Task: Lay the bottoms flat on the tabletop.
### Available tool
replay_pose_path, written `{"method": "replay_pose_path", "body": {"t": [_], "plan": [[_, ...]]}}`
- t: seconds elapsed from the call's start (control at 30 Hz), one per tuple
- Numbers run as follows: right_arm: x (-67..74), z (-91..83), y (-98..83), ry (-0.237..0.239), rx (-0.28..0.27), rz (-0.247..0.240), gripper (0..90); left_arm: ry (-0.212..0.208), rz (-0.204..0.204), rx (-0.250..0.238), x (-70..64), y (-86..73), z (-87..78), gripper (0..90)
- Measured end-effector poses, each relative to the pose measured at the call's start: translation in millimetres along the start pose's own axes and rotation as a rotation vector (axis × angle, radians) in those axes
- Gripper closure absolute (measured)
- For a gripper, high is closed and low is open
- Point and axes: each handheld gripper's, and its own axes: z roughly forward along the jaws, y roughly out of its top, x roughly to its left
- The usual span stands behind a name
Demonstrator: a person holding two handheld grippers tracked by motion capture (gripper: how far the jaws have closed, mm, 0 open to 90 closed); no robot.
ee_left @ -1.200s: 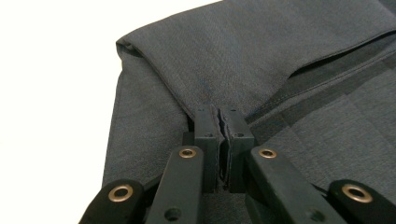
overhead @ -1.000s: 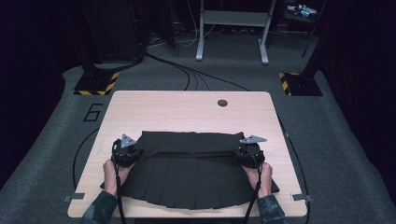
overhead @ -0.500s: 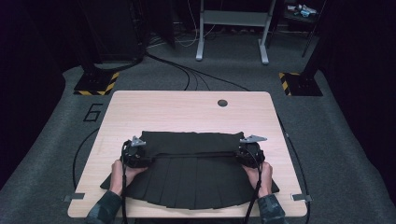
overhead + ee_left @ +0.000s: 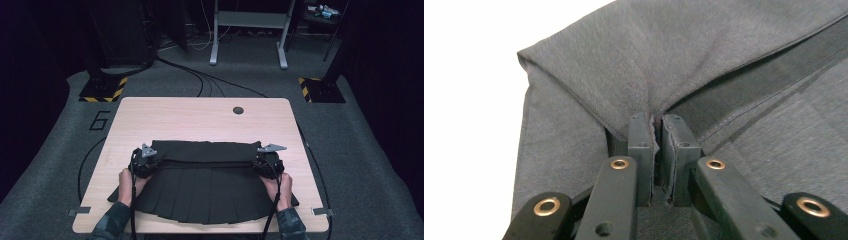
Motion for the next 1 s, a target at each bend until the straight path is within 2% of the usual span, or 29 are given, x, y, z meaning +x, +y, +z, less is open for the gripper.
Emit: {"method": "replay_pose_path", "body": {"t": [0.07,0.17,0.23,0.3,0.33,0.4,0.53,0.73,0.87,0.93,1.0], "plan": [[0.4,-1.5,1.1,-0.002,0.001,0.012,71.7,-0.009,-0.008,-0.008,2.6,2.7,-4.2,84.3],[-1.1,-4.1,3.7,0.001,-0.007,0.001,71.8,-0.003,-0.005,-0.035,7.0,8.8,-10.3,86.6],[-0.9,-5.5,6.1,0.001,-0.011,0.001,71.8,-0.005,0.001,-0.029,9.6,13.7,-13.4,87.2],[-1.3,-6.5,8.3,0.001,-0.017,-0.003,71.8,0.004,-0.001,-0.044,11.1,16.9,-14.0,87.3],[-0.4,-7.0,9.7,-0.004,-0.017,0.013,71.8,0.001,-0.001,-0.039,11.9,18.3,-15.1,87.4],[-2.3,-7.2,12.5,0.0,-0.023,-0.004,71.8,0.003,0.006,-0.039,13.9,21.4,-15.6,87.6],[-3.4,-8.0,20.0,-0.004,-0.018,0.004,71.8,0.001,0.01,-0.044,18.4,27.7,-15.5,87.6],[-10.0,-5.8,34.5,0.008,-0.005,-0.008,71.9,0.002,0.013,-0.051,26.7,41.4,-16.8,87.8],[-18.4,-0.7,54.0,0.015,0.009,0.001,71.9,0.016,0.015,-0.059,36.3,60.6,-13.8,87.8],[-23.3,5.5,68.0,0.013,0.022,0.009,72.1,0.041,0.009,-0.056,43.4,74.5,-7.7,87.9],[-29.2,16.7,84.6,0.003,0.039,0.021,72.0,0.061,-0.05,-0.065,52.3,91.7,3.0,87.8]]}}
